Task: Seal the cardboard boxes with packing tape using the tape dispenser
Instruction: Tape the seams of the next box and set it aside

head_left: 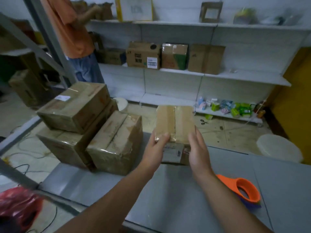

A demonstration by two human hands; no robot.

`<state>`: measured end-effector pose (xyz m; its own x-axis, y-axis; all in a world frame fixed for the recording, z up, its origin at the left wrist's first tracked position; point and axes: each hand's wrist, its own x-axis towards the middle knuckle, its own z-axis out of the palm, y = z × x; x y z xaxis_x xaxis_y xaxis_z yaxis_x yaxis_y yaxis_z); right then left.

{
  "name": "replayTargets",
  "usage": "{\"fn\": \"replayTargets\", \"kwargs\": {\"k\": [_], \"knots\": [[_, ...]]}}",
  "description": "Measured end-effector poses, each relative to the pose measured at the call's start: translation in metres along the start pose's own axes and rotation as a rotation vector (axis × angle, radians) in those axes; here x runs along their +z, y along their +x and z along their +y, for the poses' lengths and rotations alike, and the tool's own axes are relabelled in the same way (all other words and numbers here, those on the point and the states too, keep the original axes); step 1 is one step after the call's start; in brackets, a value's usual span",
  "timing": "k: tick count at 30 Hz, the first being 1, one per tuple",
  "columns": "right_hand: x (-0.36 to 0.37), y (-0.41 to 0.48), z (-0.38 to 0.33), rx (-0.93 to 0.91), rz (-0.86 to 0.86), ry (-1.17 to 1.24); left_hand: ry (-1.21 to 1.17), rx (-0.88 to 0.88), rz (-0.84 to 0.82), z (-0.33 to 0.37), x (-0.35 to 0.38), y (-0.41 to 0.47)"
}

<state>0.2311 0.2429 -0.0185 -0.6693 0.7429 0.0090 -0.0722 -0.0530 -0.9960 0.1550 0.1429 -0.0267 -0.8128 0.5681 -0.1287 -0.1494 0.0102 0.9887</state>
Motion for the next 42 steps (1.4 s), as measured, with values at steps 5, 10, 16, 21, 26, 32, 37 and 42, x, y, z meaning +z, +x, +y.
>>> {"fn": "replayTargets", "kwargs": {"k": [5,10,16,21,26,32,37,42], "knots": [[0.074,0.016,-0.049,-0.095,-0.121,-0.029,0.095,0.256,0.149,0.069,-0.069,0.018],[0.149,0.029,-0.060,-0.066,-0.206,-0.117,0.590,0.406,0.265,0.098,-0.146,0.046],[0.211,0.035,-0.066,-0.066,-0.207,-0.187,0.735,0.410,0.270,0.117,-0.205,0.063],[0.231,0.041,-0.104,-0.265,-0.114,-0.204,0.579,0.568,0.280,0.160,-0.211,0.064],[0.258,0.049,-0.139,-0.454,-0.171,-0.033,0.286,0.712,0.225,0.206,-0.235,0.063],[0.295,0.048,-0.125,-0.582,-0.318,-0.065,0.485,0.783,0.268,0.204,-0.294,0.071],[0.309,0.042,-0.101,-0.493,-0.420,-0.026,0.475,0.857,0.334,0.173,-0.325,0.077],[0.309,0.049,-0.097,-0.275,-0.440,0.066,0.704,0.918,0.321,0.175,-0.335,0.075]]}}
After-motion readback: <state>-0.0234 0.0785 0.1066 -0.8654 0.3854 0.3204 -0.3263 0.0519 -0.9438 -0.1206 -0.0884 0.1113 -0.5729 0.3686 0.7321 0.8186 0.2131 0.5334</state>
